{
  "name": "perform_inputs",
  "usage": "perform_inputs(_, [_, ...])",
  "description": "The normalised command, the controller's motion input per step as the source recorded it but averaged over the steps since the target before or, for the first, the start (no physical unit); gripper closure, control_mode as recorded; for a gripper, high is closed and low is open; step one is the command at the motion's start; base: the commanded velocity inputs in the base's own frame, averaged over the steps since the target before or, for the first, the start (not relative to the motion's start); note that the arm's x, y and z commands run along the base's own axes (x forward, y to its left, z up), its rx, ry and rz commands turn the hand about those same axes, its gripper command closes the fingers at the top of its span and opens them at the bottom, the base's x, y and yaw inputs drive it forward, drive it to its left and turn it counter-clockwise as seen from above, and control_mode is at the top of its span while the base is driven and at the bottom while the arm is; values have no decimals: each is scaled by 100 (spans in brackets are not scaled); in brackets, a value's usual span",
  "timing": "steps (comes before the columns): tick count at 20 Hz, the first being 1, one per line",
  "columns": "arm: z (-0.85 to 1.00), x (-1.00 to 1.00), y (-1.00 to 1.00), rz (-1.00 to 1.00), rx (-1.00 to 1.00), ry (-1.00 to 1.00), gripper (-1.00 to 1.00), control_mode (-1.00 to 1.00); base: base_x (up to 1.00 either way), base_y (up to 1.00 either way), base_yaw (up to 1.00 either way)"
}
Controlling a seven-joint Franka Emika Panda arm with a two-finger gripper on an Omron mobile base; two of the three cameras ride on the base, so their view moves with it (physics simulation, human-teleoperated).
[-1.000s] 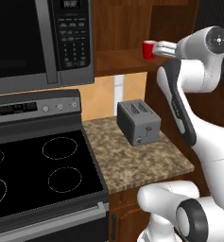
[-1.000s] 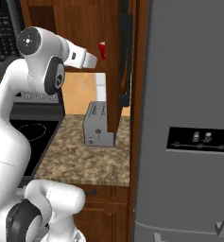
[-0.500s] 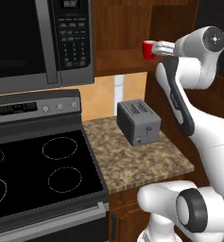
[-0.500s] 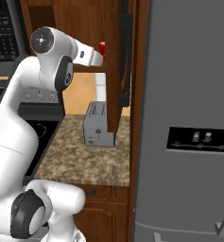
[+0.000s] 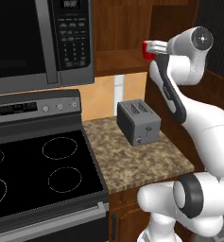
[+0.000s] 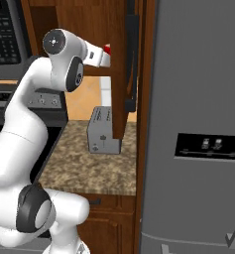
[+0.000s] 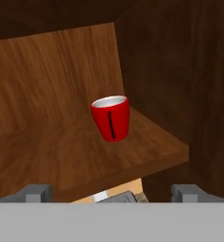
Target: Gather all objects into one cabinet and sort the glasses and bowls to opposite sides.
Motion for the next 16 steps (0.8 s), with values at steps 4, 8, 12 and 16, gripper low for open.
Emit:
perform_inputs(4, [-16,47,0,0,-4,0,-100,-100,0,0,0])
perform_inputs(8, [-12,47,0,0,-1,0,-100,-100,0,0,0])
perform_inputs(12, [-1,36,0,0,0,0,-100,-100,0,0,0])
perform_inputs(16, [0,26,-9,0,0,0,-100,-100,0,0,0])
